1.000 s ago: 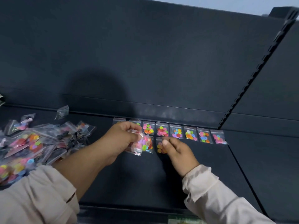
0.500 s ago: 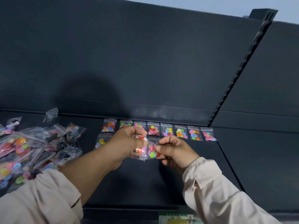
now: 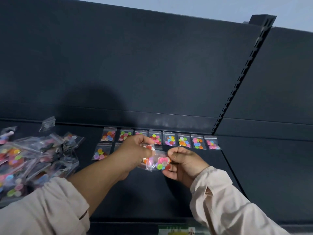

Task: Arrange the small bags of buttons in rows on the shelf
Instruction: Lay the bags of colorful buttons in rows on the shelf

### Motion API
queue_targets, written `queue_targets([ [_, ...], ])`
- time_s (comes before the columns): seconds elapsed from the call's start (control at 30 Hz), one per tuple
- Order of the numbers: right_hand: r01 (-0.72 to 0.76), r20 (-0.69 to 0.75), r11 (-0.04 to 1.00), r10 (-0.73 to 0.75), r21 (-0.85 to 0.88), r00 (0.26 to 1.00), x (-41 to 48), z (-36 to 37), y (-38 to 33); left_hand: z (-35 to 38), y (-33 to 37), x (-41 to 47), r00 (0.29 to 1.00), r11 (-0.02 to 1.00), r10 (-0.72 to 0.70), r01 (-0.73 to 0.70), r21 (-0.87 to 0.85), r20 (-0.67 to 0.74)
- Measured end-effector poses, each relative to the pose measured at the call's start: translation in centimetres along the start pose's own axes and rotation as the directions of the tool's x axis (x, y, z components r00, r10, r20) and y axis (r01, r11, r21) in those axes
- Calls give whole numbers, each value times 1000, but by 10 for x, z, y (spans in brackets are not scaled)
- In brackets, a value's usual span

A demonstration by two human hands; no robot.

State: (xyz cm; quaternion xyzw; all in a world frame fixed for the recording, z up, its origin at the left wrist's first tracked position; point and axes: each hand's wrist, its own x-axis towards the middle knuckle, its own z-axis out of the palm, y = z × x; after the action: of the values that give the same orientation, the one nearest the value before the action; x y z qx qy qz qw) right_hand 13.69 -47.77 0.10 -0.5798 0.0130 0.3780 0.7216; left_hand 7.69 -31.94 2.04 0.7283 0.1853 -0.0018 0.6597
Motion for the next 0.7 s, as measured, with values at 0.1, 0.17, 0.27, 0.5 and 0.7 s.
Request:
queue_targets([
  [0.1,-16,8,1000,16,-24,1000,1,-6,0,4,-1,3,1000,1000,-17,17,-26,-16],
  [0.17,-7,-44,1000,6,-19,999,3,-12,1,5,-4,5,999,998,-32,30,-50,-36],
  [0.27,53,-184,998,-45,38,982,9,-23,0,4,-5,6,995,996,-65,60,-72,-81],
  [0.5,304,-42,413,-646,-858,762,28,-50,14,-1,-4,5,985,990,-117,106,-97,-125],
  [0.7,326,312,-81,-575,-942,757,30,-64,32,-3,-7,7,983,990,-117,104,-98,-138],
])
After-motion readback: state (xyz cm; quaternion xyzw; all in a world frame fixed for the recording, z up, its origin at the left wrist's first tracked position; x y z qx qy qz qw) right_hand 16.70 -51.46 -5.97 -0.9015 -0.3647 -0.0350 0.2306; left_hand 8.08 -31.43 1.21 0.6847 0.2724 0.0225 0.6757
